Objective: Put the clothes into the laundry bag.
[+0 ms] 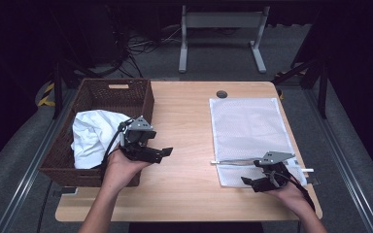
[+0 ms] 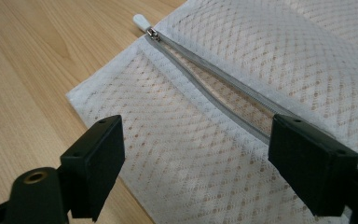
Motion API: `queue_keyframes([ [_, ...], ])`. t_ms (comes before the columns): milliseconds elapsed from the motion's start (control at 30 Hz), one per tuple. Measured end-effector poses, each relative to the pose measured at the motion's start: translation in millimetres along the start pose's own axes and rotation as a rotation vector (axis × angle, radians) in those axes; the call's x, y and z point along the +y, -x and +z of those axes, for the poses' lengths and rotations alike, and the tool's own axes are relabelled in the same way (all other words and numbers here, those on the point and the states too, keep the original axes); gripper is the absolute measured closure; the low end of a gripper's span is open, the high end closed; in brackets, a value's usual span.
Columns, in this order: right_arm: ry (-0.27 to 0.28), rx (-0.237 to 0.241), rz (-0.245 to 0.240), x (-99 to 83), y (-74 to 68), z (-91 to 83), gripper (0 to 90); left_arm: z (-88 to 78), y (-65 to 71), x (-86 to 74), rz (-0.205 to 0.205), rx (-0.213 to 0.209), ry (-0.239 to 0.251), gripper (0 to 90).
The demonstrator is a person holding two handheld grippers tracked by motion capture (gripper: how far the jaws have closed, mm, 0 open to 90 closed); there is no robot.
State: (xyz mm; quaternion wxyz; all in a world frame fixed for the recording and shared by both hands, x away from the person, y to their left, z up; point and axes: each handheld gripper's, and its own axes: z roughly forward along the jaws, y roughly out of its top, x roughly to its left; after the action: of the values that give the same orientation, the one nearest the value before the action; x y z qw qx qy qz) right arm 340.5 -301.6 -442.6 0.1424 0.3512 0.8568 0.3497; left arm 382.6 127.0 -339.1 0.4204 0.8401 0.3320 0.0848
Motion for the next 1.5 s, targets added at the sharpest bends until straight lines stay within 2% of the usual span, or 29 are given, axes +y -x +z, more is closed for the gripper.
queue_keyframes([
  [200, -0.001, -0.004, 0.002, -0.5, 0.4, -0.2, 19.1, -11.5, -14.8, -1.7, -0.024, 0.043, 0.019, 15.2],
  [433, 0.002, 0.000, -0.004, -1.6, 0.5, -1.5, 18.6, -20.5, -31.8, -7.5, -0.050, 0.102, 0.004, 14.7],
  [667, -0.011, 0.028, -0.019, 0.1, -2.2, 2.0, 12.2, -31.0, -49.3, -13.9, -0.090, 0.140, 0.002, 14.8],
  [767, -0.009, 0.022, -0.018, 0.5, -2.0, 2.1, 11.2, -37.4, -57.0, -17.0, -0.102, 0.165, 0.009, 14.8],
  [833, -0.010, 0.018, -0.017, 0.6, -2.1, 1.9, 10.9, -38.9, -58.4, -18.2, -0.112, 0.166, 0.011, 14.7],
  [867, -0.007, 0.018, -0.016, 0.8, -2.3, 1.3, 10.9, -42.7, -64.7, -21.8, -0.130, 0.185, 0.012, 14.7],
  [933, -0.007, 0.017, -0.016, 0.8, -2.2, 1.5, 10.8, -44.3, -68.2, -23.4, -0.137, 0.193, 0.008, 14.6],
  [1000, -0.012, 0.017, -0.013, 0.9, -2.2, 2.7, 10.5, -47.4, -75.1, -27.3, -0.167, 0.207, 0.003, 14.2],
  [1233, -0.017, 0.016, -0.020, 0.3, -2.6, 3.2, 10.2, -60.6, -100.5, -43.8, -0.227, 0.307, -0.014, 12.8],
  [1433, -0.018, 0.015, -0.025, 0.6, -3.0, 4.0, 10.2, -70.2, -120.9, -58.5, -0.269, 0.380, -0.027, 11.5],
  [1500, -0.023, 0.016, -0.024, 0.7, -3.6, 4.7, 10.2, -72.0, -128.0, -63.8, -0.294, 0.401, -0.035, 10.6],
])
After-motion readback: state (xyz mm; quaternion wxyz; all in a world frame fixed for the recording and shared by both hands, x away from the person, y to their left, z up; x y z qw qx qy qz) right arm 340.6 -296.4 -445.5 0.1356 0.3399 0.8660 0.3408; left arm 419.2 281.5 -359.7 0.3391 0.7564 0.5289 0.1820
